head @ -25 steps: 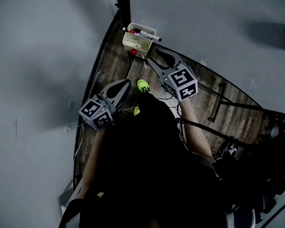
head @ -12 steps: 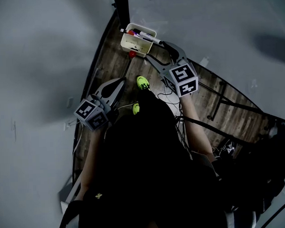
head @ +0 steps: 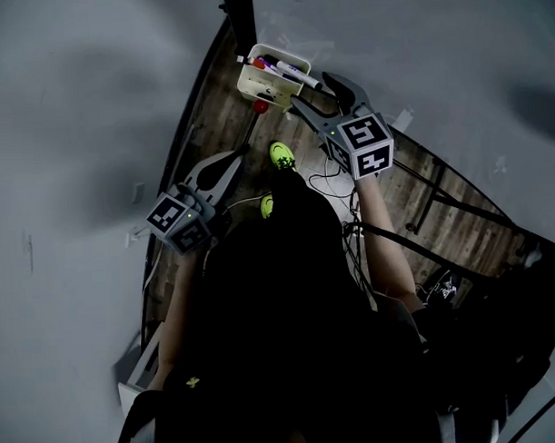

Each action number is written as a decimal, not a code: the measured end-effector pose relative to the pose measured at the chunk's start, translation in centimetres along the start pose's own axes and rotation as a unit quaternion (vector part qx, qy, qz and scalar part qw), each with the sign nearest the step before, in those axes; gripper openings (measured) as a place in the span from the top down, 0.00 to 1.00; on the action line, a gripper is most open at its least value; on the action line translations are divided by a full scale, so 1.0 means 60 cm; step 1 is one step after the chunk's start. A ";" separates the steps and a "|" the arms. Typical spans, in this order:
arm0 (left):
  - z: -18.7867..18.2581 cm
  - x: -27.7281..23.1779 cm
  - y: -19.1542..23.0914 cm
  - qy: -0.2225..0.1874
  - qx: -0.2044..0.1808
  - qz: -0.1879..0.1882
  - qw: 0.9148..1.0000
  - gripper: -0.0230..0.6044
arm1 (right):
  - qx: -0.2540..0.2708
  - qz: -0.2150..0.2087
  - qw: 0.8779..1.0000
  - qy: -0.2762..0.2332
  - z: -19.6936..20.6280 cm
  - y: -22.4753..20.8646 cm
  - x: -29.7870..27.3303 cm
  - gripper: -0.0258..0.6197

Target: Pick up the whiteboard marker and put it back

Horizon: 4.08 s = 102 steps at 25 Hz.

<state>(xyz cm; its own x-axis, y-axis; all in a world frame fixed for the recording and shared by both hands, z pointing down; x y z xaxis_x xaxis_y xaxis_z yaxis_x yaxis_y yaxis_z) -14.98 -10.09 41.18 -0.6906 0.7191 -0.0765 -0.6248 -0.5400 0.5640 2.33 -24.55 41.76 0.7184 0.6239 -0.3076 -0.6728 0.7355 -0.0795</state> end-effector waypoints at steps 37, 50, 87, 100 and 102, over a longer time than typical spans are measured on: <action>0.005 0.015 0.021 0.004 -0.016 -0.031 0.999 0.94 | 0.004 -0.008 1.000 -0.017 0.003 -0.019 -0.035 0.85; 0.007 0.014 0.014 -0.005 -0.026 -0.016 1.000 0.94 | 0.014 -0.001 0.999 -0.038 -0.026 -0.014 -0.013 0.85; 0.025 0.029 -0.011 -0.039 -0.057 0.001 0.998 0.94 | 0.049 0.006 0.991 -0.121 -0.135 0.066 0.121 0.85; 0.039 0.027 -0.019 -0.053 -0.027 0.008 0.998 0.94 | 0.054 0.003 0.989 -0.135 -0.145 0.078 0.150 0.85; 0.042 0.027 -0.021 -0.052 -0.026 0.010 0.998 0.94 | 0.053 0.003 0.989 -0.135 -0.143 0.080 0.153 0.85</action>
<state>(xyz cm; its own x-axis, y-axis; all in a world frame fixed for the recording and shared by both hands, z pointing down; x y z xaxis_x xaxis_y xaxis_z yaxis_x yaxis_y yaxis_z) -14.39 -7.16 42.41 -0.6628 0.7485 0.0223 -0.6315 -0.5747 0.5204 4.19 -17.56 30.39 0.7453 0.6653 -0.0430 -0.6648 0.7465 0.0266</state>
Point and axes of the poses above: the fingertips, and each gripper's own axes: x backward along the fingers, y to its left, z out of its underside, the point moved 5 cm from there along x, backward along the fingers, and after that the axes turned 5 degrees about -y, right-handed, at the moved point
